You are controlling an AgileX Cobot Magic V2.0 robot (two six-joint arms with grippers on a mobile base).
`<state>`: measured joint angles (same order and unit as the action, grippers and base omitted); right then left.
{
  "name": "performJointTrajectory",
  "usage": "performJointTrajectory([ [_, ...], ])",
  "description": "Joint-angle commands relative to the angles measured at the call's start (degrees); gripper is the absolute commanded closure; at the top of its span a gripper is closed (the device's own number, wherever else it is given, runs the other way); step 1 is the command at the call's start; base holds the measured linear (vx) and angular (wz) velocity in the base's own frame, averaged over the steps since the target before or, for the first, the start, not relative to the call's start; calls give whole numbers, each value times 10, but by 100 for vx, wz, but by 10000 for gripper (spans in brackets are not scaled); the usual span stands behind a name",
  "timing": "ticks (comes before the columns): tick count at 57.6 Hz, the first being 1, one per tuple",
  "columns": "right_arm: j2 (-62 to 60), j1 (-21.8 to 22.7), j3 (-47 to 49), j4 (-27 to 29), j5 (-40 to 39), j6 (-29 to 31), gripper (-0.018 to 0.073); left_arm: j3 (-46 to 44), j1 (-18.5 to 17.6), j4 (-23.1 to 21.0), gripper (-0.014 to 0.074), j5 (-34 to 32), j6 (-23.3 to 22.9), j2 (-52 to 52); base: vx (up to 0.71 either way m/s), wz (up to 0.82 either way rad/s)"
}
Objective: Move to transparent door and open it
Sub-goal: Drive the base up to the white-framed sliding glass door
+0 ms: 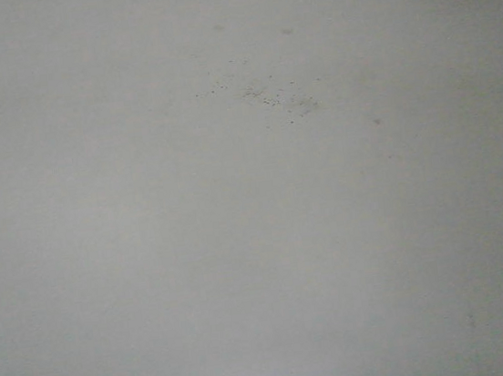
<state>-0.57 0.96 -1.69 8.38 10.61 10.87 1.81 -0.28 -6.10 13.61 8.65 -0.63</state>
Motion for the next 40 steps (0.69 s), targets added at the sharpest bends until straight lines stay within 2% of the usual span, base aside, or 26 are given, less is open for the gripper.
performJointTrajectory([
  [1, -9, 3, -3, -3, -47, 0, 561, 4, -3, -2, 594, -48, -2, -8, 46, 34],
  [40, -9, 3, -3, -3, -47, 0, 561, 4, -3, -2, 594, -48, -2, -8, 49, 43],
])
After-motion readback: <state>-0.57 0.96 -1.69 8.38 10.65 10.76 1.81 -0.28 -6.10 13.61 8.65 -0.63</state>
